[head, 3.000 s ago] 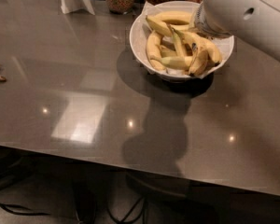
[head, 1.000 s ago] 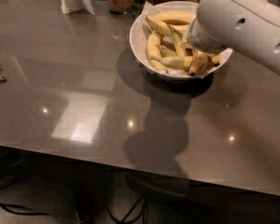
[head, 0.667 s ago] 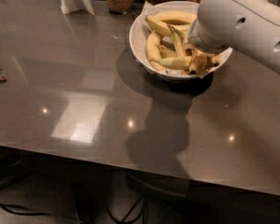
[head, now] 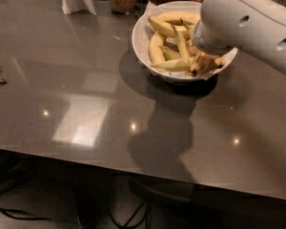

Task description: Pick banana from white bowl

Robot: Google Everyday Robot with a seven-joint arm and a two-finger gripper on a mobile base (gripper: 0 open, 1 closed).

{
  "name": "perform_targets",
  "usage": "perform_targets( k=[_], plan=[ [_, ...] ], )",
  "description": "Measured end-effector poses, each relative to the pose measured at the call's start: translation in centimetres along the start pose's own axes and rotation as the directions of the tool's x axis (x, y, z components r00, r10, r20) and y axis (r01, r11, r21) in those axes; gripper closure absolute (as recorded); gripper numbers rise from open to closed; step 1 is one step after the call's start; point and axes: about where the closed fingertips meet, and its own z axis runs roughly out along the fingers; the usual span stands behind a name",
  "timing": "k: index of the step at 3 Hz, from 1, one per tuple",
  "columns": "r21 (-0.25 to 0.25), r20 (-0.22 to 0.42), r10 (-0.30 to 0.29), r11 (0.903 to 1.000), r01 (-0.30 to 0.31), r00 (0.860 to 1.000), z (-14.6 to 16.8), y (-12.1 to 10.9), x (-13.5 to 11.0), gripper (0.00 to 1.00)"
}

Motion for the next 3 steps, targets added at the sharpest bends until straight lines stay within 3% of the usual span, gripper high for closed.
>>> perform_targets(
  k=[1,2,3],
  plan=[
    [-0.007,0.011,0.000,1.0000,0.000,1.000,0.0,0.0,-0.2,0.90],
    [-0.012,0.018,0.002,0.9999,-0.001,1.000,-0.2,0.0,-0.3,1.00],
    [0.000,0.011,0.029,0.9996,-0.029,1.000,-2.1,0.3,0.1,1.00]
  ],
)
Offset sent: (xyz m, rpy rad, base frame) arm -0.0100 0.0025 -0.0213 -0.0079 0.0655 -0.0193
